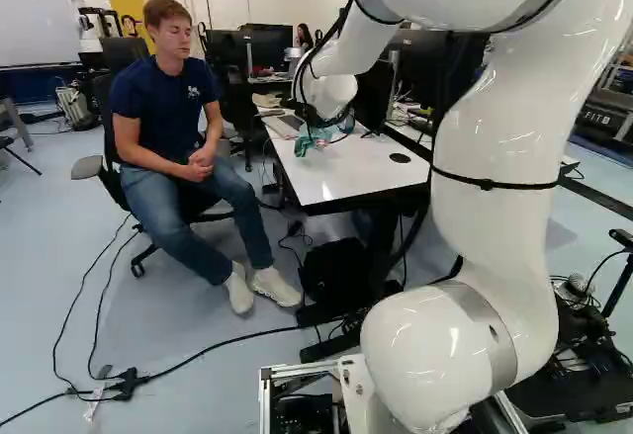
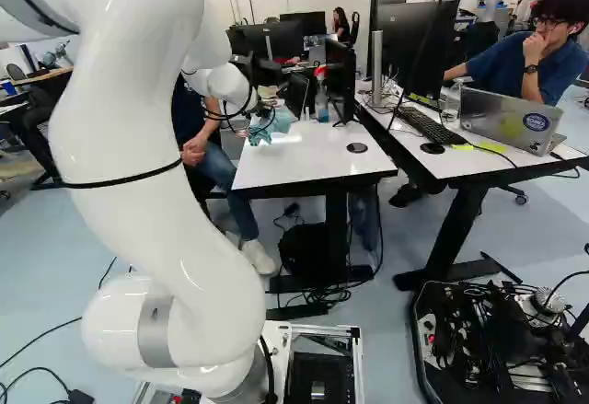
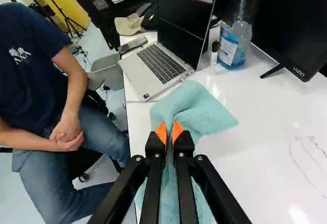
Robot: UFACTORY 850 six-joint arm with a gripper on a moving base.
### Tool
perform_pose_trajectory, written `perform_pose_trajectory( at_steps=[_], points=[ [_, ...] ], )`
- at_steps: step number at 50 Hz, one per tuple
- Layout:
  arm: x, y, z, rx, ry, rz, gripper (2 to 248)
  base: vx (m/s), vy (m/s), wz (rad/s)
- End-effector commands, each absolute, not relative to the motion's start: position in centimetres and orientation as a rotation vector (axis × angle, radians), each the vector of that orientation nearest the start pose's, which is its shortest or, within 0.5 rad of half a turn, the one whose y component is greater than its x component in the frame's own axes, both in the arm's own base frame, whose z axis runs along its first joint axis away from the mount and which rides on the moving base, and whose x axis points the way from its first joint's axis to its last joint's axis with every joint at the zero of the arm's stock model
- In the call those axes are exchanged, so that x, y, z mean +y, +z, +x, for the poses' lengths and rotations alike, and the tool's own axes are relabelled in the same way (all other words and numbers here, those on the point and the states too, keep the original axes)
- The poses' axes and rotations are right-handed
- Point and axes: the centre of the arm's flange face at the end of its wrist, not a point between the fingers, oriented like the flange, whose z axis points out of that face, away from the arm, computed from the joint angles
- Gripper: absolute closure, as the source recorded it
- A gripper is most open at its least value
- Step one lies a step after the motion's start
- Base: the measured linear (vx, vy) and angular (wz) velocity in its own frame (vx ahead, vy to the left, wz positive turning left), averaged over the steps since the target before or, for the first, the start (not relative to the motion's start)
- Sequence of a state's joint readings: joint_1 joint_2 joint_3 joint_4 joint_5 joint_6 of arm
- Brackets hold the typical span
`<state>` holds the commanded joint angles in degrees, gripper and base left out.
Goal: Clean the table with the green towel
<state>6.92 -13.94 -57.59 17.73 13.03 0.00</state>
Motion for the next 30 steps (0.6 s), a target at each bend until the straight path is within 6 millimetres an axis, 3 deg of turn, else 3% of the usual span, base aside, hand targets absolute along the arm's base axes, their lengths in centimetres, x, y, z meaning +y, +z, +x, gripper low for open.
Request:
perform_pose_trajectory(
  at_steps=[30],
  points=[
    [1.7,48.9,53.5,0.396,-1.412,-2.665,217,0.000,0.000,0.000]
  ],
)
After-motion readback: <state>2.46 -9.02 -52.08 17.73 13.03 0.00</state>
